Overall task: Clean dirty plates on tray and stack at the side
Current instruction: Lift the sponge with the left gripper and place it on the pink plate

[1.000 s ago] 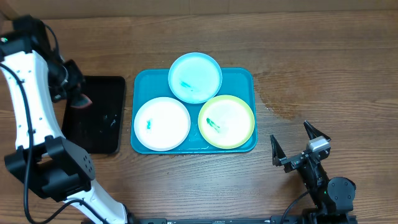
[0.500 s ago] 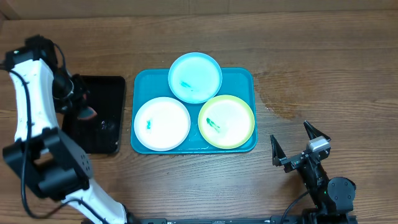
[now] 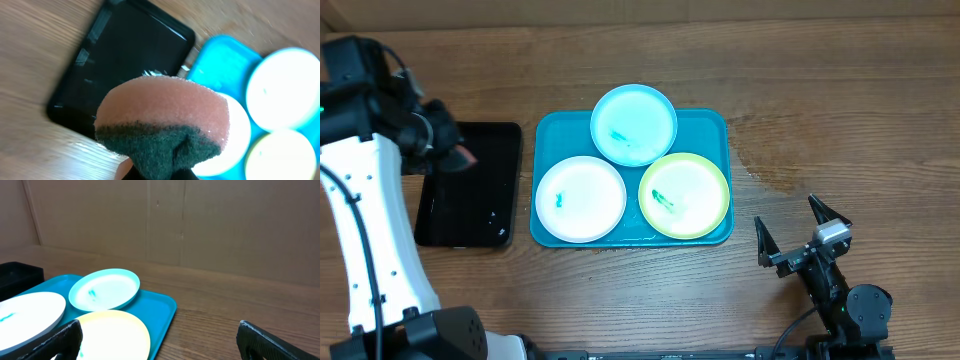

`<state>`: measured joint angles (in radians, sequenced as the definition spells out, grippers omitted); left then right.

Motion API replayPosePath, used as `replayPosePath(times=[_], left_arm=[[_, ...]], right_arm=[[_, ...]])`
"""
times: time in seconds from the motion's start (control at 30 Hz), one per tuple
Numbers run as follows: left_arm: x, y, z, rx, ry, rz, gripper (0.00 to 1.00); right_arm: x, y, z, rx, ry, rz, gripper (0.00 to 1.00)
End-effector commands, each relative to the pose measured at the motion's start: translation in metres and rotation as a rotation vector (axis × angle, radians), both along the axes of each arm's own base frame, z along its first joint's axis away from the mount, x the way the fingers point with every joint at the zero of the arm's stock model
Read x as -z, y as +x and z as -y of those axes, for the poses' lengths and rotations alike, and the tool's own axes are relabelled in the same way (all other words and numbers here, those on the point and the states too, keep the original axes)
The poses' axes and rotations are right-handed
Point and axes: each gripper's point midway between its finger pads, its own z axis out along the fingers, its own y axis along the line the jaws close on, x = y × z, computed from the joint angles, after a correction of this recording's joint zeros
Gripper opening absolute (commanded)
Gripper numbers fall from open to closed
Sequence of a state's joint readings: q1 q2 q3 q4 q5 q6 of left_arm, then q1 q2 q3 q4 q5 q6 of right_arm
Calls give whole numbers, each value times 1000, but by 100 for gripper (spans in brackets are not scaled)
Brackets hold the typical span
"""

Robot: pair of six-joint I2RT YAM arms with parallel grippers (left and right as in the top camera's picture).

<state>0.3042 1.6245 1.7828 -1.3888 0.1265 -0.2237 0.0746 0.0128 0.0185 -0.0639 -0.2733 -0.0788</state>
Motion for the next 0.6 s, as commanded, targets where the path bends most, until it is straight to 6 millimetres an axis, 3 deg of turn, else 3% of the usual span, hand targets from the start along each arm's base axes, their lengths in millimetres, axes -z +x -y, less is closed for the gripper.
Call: replayPosePath(times=[0.0, 0.3, 0.43, 0.57], left_arm=[[24, 3, 55, 217, -179, -19, 4], [110, -21, 148, 473, -235, -161, 4], [149, -29, 159, 424, -173, -205, 4], [178, -22, 158, 305, -99, -180, 4]], right_arm=[[2, 0, 0, 4, 3, 3, 100], [2, 0, 0, 4, 3, 3, 100], [2, 0, 0, 4, 3, 3, 100], [2, 0, 0, 4, 3, 3, 100]])
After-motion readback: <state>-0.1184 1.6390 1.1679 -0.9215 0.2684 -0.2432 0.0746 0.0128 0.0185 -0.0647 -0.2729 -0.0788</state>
